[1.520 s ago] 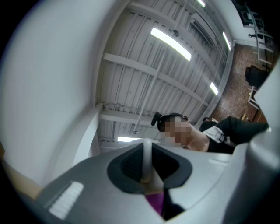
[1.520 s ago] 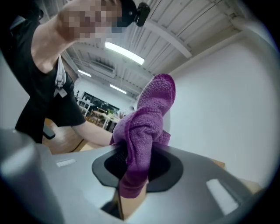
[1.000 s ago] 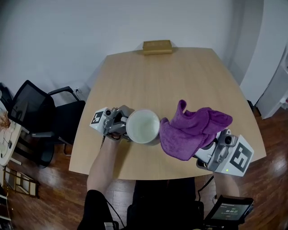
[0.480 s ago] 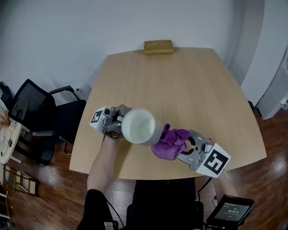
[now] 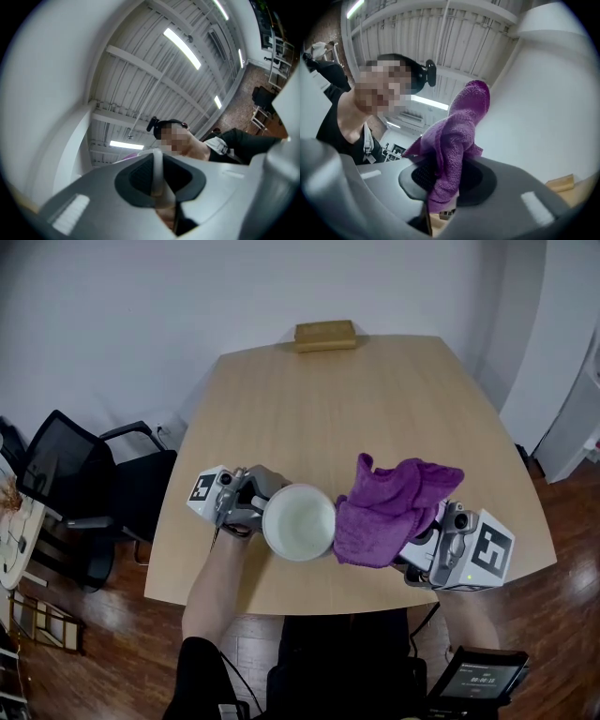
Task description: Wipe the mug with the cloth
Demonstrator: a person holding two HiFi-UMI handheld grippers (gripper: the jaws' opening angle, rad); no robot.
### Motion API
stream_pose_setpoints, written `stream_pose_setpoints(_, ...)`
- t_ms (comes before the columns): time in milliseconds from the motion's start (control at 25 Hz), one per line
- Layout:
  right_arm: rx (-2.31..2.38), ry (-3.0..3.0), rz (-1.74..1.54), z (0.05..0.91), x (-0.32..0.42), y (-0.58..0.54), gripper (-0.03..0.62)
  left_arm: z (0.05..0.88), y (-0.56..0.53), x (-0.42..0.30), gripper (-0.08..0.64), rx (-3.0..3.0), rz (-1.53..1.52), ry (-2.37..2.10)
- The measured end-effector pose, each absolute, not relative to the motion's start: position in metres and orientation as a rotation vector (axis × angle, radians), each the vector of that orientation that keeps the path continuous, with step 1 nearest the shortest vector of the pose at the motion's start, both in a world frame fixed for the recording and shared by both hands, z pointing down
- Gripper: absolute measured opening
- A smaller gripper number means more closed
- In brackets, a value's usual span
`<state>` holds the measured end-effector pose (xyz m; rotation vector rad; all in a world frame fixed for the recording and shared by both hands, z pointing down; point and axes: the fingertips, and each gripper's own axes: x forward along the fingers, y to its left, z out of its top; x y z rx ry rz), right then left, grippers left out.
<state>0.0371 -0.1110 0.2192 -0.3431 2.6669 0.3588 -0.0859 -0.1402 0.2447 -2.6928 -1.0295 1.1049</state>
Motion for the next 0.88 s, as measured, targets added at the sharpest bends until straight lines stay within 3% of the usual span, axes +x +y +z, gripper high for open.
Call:
stream_pose_setpoints(360,-0.514,3.011,0.223,0.326,0.022,-0.140,0.078,0.241,-0.132,-0.091,0.071,-2.641,1.113,-1.089)
stream_pose_setpoints(680,-0.194,2.593,0.127,0.218,0.060,-0.113,0.078,0.246,-0.118,-0.085,0.071,-2.629,1.048,-1.166)
stream_pose_setpoints(880,-0.074,2.593,0.034,0.225,0.033,-0.113,0.078,0.244,-0.115,-0.084,0.071,-2.617,1.059,-1.171)
